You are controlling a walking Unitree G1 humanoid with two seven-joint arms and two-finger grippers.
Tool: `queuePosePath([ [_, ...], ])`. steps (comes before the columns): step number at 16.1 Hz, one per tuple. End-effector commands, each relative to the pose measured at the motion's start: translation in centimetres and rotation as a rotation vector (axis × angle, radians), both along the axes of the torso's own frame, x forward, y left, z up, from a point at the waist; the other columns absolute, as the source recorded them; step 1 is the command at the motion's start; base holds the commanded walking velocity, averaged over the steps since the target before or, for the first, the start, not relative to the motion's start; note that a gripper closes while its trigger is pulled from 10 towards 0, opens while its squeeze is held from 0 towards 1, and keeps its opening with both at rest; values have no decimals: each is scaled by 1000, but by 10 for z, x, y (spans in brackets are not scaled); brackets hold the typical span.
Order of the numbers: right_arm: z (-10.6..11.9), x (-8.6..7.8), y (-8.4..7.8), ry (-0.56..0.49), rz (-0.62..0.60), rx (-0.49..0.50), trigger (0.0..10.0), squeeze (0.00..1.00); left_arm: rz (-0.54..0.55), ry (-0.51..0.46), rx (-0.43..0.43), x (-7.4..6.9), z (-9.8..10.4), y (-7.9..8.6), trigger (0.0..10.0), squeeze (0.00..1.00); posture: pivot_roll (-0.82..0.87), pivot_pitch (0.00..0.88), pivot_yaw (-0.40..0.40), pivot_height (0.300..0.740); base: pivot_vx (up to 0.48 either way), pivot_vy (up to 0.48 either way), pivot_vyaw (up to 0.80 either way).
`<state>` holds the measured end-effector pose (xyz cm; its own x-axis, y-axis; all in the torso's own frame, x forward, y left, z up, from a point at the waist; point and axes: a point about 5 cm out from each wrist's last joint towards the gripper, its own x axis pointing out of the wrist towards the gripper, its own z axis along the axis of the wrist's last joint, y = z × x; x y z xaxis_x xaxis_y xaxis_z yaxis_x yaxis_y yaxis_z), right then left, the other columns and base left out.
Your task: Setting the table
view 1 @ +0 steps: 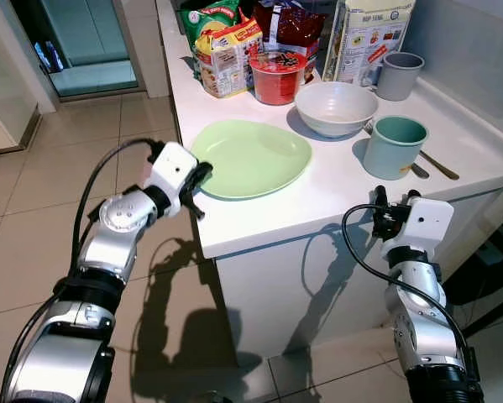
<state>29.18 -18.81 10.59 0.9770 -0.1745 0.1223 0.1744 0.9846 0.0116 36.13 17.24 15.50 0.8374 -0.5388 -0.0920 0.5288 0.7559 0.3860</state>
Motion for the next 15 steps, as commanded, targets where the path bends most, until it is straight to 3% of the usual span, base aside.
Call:
queuePosePath([
  [1, -1, 1, 3, 5, 11, -3, 10000, 0, -23, -14, 33, 1, 4, 1, 10000, 0, 23, 0, 63, 740, 0, 0, 0],
  [7, -2, 1, 3, 5, 13, -7, 10000, 0, -23, -89, 18, 9, 31, 0, 10000, 0, 27, 0, 57, 740, 0, 0, 0],
  [11, -1, 3, 3, 2, 15, -9, 10000, 0, 157, -5, 68, 22, 25, 35, 10000, 0, 23, 0, 54, 740, 0, 0, 0],
  [15, -1, 2, 3, 1, 16, -11, 10000, 0, 232, 63, 148, 22, 9, 50, 10000, 0, 17, 0, 57, 740, 0, 0, 0],
])
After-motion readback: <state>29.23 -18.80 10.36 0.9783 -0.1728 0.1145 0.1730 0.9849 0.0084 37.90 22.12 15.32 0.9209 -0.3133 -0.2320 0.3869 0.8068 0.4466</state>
